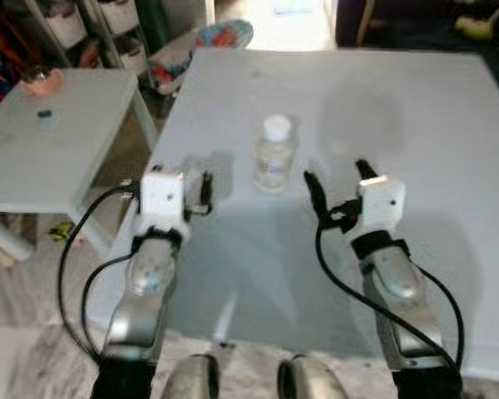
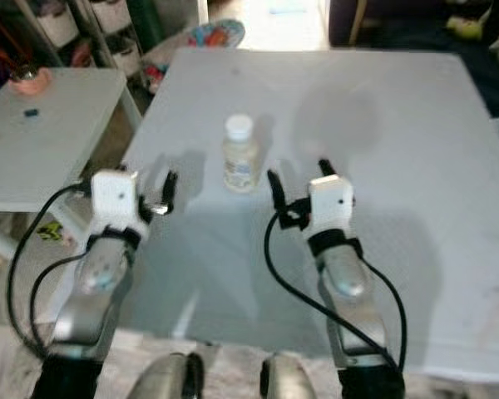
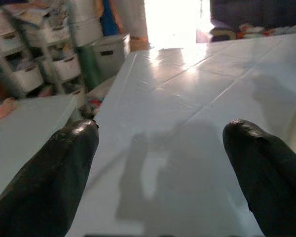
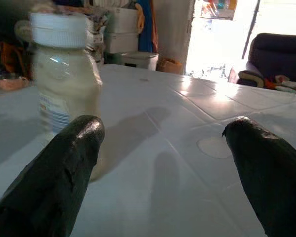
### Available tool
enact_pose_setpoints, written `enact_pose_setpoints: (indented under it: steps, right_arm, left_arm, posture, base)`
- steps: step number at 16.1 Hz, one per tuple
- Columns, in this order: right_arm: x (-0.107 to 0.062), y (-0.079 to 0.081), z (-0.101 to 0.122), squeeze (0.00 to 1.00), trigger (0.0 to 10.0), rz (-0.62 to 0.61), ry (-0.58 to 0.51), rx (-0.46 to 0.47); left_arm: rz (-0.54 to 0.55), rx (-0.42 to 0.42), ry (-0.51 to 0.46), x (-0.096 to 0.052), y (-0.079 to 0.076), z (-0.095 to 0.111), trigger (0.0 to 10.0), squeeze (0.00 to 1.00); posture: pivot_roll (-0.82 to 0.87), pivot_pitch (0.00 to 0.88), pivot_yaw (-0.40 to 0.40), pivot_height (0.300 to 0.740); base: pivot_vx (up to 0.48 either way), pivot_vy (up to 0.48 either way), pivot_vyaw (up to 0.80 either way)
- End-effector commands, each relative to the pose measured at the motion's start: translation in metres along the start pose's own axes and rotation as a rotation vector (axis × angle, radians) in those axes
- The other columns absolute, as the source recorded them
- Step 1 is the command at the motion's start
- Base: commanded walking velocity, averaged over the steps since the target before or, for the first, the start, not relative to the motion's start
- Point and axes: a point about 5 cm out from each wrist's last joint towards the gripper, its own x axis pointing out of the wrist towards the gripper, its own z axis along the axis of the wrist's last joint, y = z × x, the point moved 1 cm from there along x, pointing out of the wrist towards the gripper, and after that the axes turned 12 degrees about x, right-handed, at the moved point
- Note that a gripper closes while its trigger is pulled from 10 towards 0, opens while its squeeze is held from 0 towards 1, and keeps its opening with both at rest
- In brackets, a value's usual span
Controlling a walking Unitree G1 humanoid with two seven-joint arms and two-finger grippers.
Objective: Restocking fridge
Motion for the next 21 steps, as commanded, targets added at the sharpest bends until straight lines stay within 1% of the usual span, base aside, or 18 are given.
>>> enact_pose_setpoints:
  steps: [1,2,5,7,10,12,14,15,16,18,20,21]
  right_arm:
    - [0.001,0.009,0.001,0.00,10.0,0.034,-0.010,0.008]
    - [0.003,0.009,0.002,0.00,10.0,0.033,-0.015,0.010]
    - [0.008,0.015,0.007,0.00,10.0,0.089,-0.031,-0.003]
    - [0.016,0.017,0.015,0.00,10.0,0.156,-0.056,-0.045]
    - [0.031,0.005,0.028,0.00,10.0,0.155,-0.086,-0.058]
    - [0.037,0.001,0.032,0.00,10.0,0.156,-0.100,-0.077]
    - [0.040,-0.006,0.036,0.00,10.0,0.126,-0.120,-0.091]
    - [0.041,-0.008,0.037,0.00,10.0,0.120,-0.124,-0.093]
    - [0.042,-0.013,0.040,0.00,10.0,0.099,-0.139,-0.098]
    - [0.041,-0.016,0.041,0.00,10.0,0.085,-0.147,-0.121]
    - [0.035,-0.021,0.045,0.00,10.0,0.020,-0.174,-0.156]
    - [0.028,-0.022,0.045,0.00,10.0,-0.020,-0.174,-0.128]
  left_arm:
    - [0.029,0.027,0.016,-0.007,0.011,-0.005,10.0,0.00]
    - [0.031,0.041,0.026,-0.012,0.014,-0.008,10.0,0.00]
    - [0.042,0.062,0.048,-0.016,0.021,-0.013,10.0,0.00]
    - [0.025,0.069,0.051,-0.018,0.018,-0.014,10.0,0.00]
    - [0.011,0.071,0.054,-0.019,0.016,-0.013,10.0,0.00]
    - [0.005,0.071,0.055,-0.021,0.015,-0.013,10.0,0.00]
    - [0.001,0.074,0.059,-0.024,0.016,-0.013,10.0,0.00]
    - [0.001,0.075,0.062,-0.025,0.017,-0.013,10.0,0.00]
    - [0.000,0.076,0.069,-0.026,0.018,-0.014,10.0,0.00]
    - [-0.009,0.073,0.060,-0.026,0.016,-0.011,10.0,0.00]
    - [-0.014,0.063,0.043,-0.027,0.016,-0.007,10.0,0.00]
    - [-0.003,0.061,0.031,-0.027,0.019,-0.005,10.0,0.00]
  posture:
    - [-0.01,0.148,0.019,0.740]
    - [0.00,0.150,0.018,0.740]
    - [0.01,0.154,0.022,0.740]
    - [0.02,0.157,0.027,0.740]
    - [0.03,0.164,0.031,0.740]
    - [0.04,0.170,0.031,0.740]
    - [0.05,0.176,0.032,0.740]
    - [0.05,0.176,0.033,0.740]
    - [0.06,0.179,0.037,0.740]
    - [0.05,0.180,0.041,0.740]
    - [0.05,0.177,0.039,0.740]
    - [0.04,0.177,0.038,0.740]
  base:
    - [0.000,0.000,0.00]
    - [0.000,0.000,0.00]
    - [0.000,0.000,0.00]
    - [0.000,0.000,0.00]
    - [0.000,0.000,0.00]
    - [0.000,0.000,0.00]
    - [0.000,0.000,0.00]
    - [0.000,0.000,0.00]
    - [0.000,0.000,0.00]
    - [0.000,0.000,0.00]
    - [0.000,0.000,0.00]
    - [0.000,0.000,0.00]
